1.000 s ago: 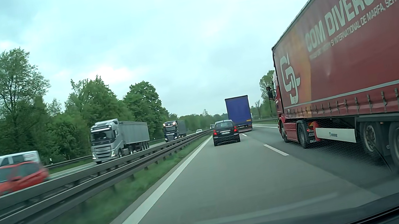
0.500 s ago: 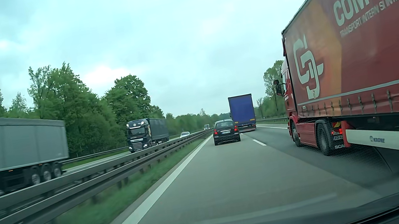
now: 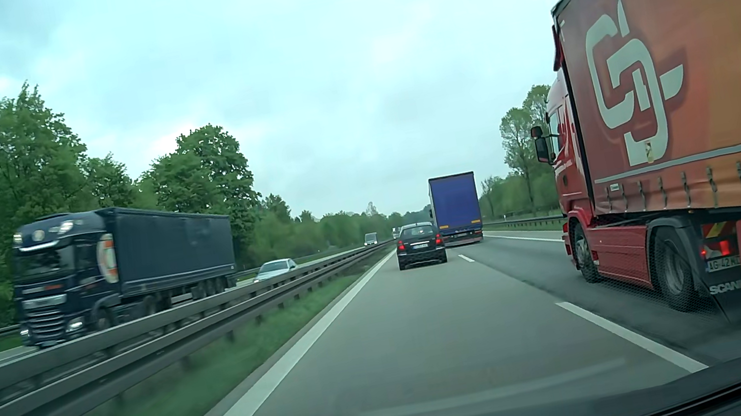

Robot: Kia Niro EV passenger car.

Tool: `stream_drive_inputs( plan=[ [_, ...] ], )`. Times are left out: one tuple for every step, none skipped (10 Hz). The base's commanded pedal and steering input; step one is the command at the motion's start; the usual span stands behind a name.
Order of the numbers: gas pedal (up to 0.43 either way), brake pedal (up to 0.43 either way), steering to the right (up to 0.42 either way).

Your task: Follow the waypoints while adhering to traffic rules and regulations

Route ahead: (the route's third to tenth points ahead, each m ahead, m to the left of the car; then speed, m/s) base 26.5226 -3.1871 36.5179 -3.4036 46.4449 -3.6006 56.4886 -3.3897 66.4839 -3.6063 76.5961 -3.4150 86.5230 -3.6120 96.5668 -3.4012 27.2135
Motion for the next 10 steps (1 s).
stream_drive_inputs(
  plan=[
    [0.280,0.000,0.001],
    [0.287,0.000,0.001],
    [0.299,0.000,0.001],
    [0.319,0.000,0.001],
    [0.331,0.000,0.001],
    [0.331,0.000,0.001],
    [0.339,0.000,0.002],
    [0.339,0.000,0.001],
    [0.350,0.000,0.002],
    [0.350,0.000,0.001]
  ],
)
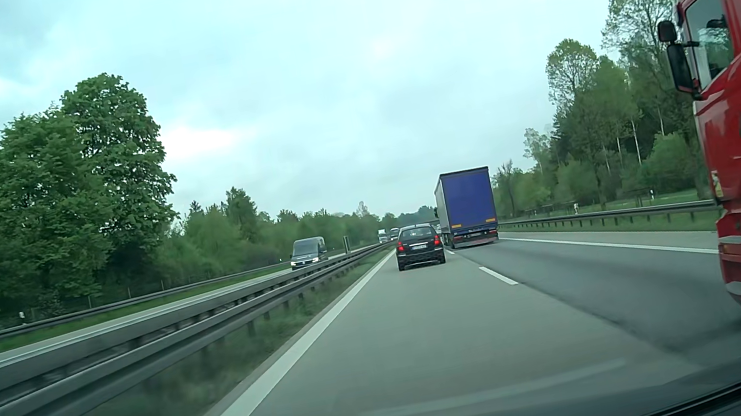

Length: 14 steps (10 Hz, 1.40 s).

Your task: Follow the waypoints while adhering to traffic rules and regulations

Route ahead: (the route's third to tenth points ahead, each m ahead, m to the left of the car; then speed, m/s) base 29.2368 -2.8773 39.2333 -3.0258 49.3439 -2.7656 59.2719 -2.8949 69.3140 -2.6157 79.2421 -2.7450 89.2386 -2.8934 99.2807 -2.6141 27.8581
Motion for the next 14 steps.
stream_drive_inputs(
  plan=[
    [0.350,0.000,0.002],
    [0.358,0.000,0.002],
    [0.370,0.000,0.002],
    [0.378,0.000,0.002],
    [0.378,0.000,0.002],
    [0.378,0.000,0.001],
    [0.378,0.000,0.001],
    [0.378,0.000,0.000],
    [0.378,0.000,0.000],
    [0.390,0.000,0.000],
    [0.390,0.000,0.000],
    [0.390,0.000,0.000],
    [0.390,0.000,0.000],
    [0.390,0.000,0.000]
  ],
)
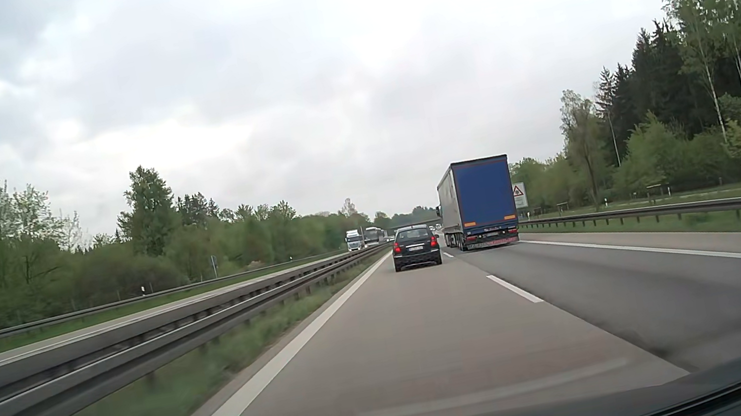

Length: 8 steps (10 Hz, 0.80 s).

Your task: Follow the waypoints while adhering to traffic rules and regulations

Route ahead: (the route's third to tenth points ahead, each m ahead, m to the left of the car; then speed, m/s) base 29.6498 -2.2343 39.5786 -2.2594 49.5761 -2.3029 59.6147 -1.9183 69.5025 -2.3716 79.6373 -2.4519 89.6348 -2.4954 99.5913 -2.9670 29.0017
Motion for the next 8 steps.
stream_drive_inputs(
  plan=[
    [0.390,0.000,0.000],
    [0.390,0.000,0.000],
    [0.390,0.000,0.000],
    [0.390,0.000,0.000],
    [0.390,0.000,0.000],
    [0.390,0.000,0.000],
    [0.390,0.000,0.000],
    [0.390,0.000,0.000]
  ],
)
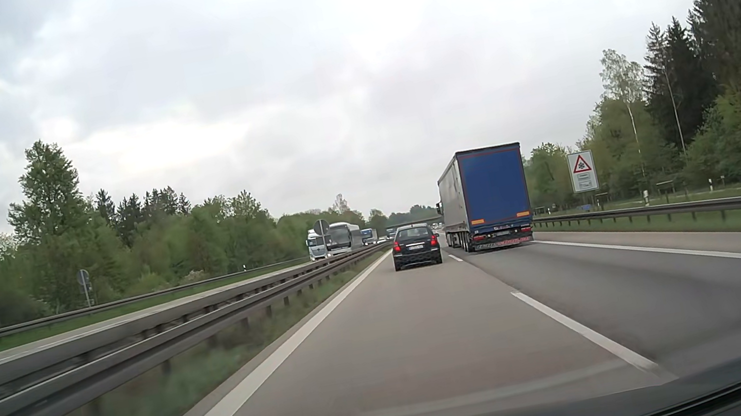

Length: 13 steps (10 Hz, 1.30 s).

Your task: Follow the waypoints while adhering to traffic rules and regulations

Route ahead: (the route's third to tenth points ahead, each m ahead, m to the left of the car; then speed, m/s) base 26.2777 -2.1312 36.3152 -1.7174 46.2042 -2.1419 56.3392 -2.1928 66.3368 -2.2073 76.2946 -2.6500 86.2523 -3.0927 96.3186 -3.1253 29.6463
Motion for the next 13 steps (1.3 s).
stream_drive_inputs(
  plan=[
    [0.378,0.000,0.000],
    [0.378,0.000,0.000],
    [0.378,0.000,0.000],
    [0.370,0.000,0.000],
    [0.370,0.000,0.000],
    [0.350,0.000,-0.001],
    [0.339,0.000,-0.001],
    [0.339,0.000,-0.001],
    [0.339,0.000,-0.001],
    [0.331,0.000,-0.001],
    [0.319,0.000,-0.001],
    [0.287,0.000,-0.001],
    [0.268,0.000,-0.001]
  ],
)
